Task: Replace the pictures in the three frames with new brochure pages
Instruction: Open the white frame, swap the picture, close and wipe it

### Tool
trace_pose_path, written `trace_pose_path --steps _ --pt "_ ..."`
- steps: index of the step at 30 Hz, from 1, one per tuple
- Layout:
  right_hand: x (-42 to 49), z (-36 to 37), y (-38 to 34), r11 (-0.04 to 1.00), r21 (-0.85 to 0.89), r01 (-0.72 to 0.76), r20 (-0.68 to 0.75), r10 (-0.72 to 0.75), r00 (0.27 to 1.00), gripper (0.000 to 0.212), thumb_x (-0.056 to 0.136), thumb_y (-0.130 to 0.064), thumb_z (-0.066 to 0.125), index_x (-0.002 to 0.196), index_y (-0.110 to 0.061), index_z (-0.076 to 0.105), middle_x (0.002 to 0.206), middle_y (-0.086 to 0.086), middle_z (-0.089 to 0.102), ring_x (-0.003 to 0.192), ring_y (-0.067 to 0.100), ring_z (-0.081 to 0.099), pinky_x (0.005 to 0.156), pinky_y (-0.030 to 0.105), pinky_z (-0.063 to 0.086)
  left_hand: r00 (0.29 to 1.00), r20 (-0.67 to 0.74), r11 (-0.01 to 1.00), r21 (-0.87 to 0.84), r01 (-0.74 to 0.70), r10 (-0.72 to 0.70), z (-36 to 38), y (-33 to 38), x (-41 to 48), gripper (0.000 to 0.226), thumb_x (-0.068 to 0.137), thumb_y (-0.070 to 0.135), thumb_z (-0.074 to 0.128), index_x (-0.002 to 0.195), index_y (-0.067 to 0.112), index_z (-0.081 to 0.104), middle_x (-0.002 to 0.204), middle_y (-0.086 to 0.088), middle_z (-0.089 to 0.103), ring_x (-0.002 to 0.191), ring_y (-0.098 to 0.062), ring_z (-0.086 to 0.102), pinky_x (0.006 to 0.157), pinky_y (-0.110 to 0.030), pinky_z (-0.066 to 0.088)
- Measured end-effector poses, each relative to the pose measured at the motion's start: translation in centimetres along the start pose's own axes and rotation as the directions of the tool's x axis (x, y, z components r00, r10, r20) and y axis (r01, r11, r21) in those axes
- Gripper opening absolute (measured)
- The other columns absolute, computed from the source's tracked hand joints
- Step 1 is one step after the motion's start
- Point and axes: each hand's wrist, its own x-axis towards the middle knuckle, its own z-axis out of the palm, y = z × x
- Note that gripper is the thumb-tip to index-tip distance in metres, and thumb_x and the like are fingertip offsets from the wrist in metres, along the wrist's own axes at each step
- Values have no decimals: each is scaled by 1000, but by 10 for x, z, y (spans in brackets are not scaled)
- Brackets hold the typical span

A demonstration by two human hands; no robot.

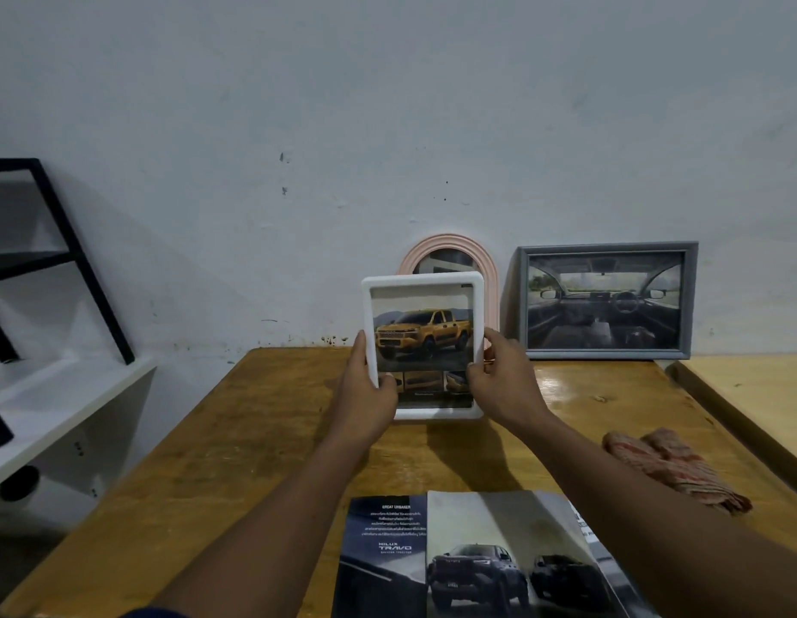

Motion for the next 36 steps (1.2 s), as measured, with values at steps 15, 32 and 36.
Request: trace_pose_path --steps 15,32,36 --pt "114 129 -59 989 85 117 66 -123 990 71 92 -12 63 153 -25 28 146 5 43 135 28 44 105 50 48 986 -165 988 151 20 6 -81 -30 138 82 101 14 57 162 35 7 161 -3 36 139 -27 45 93 -27 43" --pt "148 181 -30 997 -18 79 181 -74 981 57 92 -11 64 141 -26 36 133 3 56 123 23 56 93 31 49 995 -62 982 166 88 -79 -61 -76 191 70 106 24 49 162 33 7 165 -2 27 145 -28 36 105 -36 39" --pt "147 178 -36 998 -14 65 204 -61 977 53 91 -12 65 136 -26 41 129 0 57 115 19 58 93 35 52 995 -41 971 221 93 -86 -63 -78 192 72 107 33 47 162 34 2 171 3 4 155 -27 16 120 -45 23"
